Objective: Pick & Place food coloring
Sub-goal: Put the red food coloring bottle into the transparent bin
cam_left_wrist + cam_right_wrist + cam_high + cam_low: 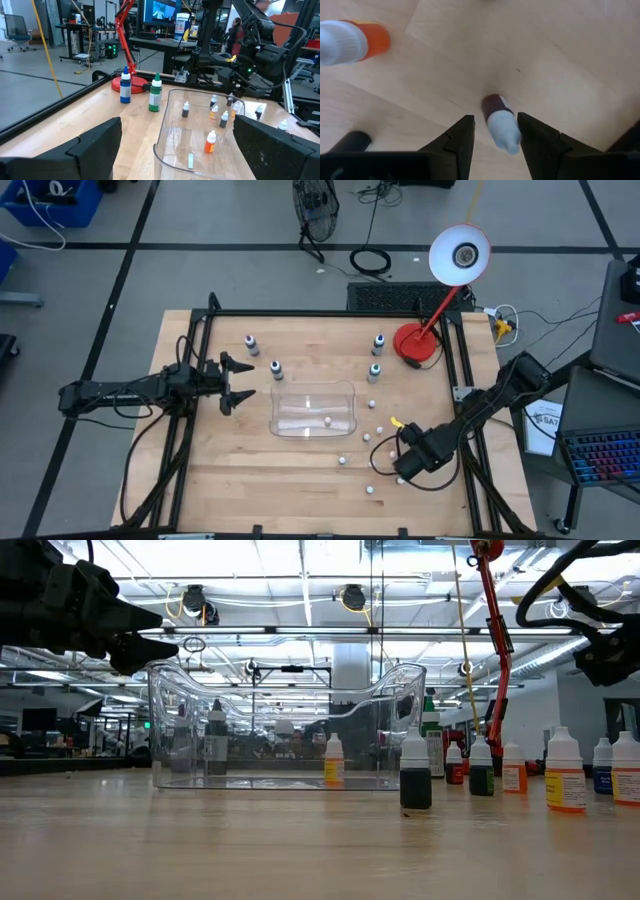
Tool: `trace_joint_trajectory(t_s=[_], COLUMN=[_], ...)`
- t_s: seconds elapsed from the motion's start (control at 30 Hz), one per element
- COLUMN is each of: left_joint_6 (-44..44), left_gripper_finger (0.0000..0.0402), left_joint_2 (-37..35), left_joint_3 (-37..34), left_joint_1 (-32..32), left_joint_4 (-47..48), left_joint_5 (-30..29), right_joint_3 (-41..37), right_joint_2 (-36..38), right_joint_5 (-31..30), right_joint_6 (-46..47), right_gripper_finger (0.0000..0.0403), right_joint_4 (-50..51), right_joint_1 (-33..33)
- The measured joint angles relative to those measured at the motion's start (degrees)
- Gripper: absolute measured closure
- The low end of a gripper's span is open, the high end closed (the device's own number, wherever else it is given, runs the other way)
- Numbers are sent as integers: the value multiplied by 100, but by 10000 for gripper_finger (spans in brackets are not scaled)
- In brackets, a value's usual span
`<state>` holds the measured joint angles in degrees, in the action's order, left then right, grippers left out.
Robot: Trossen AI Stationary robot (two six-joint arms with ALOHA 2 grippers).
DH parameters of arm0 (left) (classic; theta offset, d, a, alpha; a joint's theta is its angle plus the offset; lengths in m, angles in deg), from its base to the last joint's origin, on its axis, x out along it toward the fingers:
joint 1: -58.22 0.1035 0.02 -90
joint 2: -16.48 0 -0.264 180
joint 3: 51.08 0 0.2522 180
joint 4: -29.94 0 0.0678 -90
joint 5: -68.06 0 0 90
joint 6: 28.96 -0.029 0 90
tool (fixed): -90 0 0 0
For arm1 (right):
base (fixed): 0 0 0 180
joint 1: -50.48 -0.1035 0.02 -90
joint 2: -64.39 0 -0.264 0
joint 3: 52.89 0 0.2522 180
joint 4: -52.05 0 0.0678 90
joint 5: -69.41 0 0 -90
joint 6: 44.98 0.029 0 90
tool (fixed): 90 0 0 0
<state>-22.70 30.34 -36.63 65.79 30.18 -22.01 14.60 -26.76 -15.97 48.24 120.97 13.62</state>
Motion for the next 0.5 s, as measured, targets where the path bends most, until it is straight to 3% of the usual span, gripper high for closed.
trace_joint_trajectory(t_s=[0.3,0.5], left_joint_6=[1,0], left_gripper_finger=[23,23], left_joint_2=[0,1], left_joint_3=[0,0], left_joint_1=[0,0], left_joint_4=[1,1], left_joint_5=[0,0], right_joint_3=[-11,-11], right_joint_2=[0,0], right_joint_5=[-6,-210], right_joint_6=[-93,-222], right_gripper_finger=[283,333], right_joint_4=[-26,1], right_joint_1=[0,2])
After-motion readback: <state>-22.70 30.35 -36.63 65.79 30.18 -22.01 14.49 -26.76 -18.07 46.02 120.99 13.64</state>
